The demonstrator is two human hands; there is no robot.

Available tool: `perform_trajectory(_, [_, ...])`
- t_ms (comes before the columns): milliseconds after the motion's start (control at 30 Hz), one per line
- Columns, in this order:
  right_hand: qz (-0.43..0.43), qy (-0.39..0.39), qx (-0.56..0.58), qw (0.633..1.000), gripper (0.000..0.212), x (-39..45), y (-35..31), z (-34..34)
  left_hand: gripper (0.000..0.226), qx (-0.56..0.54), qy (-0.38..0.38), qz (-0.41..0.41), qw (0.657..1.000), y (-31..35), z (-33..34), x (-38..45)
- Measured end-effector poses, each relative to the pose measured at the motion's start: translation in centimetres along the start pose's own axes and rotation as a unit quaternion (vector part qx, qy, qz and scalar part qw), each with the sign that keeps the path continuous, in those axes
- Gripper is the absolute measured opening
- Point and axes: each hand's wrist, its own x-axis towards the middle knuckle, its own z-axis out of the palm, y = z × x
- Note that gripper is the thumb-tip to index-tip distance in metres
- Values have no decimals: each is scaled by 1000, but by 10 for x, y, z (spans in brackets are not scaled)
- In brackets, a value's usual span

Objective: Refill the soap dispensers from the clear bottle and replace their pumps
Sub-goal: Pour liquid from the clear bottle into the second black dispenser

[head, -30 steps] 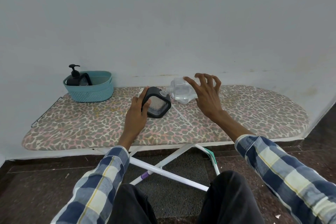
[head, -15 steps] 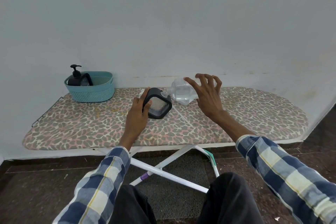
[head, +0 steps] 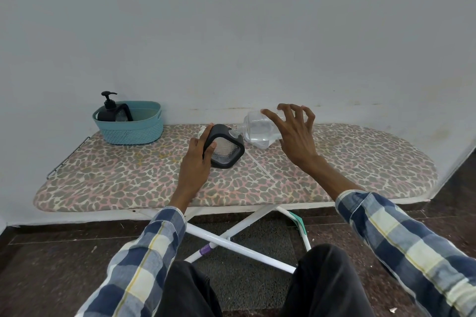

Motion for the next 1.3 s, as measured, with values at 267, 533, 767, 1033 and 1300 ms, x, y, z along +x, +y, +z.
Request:
perform_trajectory(267, [-2,0,-5,1000,116,0,0,0,54,0,1,3,1000,0,0,0])
perform_trajectory(533, [-4,-4,-11,1000,114,3,0,-1,55,-3,1,3,1000,2,-1,0])
perform_trajectory(767, [-3,-4,-10,1000,113,2,0,-3,55,-7,3,2,1000,3,0,0])
perform_trajectory(1033, [-5,-4,-15,1000,114,3,0,-2,55,-10,-2,-3,1000,3,-1,1])
perform_trajectory(1300, [-5,-5,-18,1000,115,3,0,-1,56,-2,-2,-3,1000,3,-2,0])
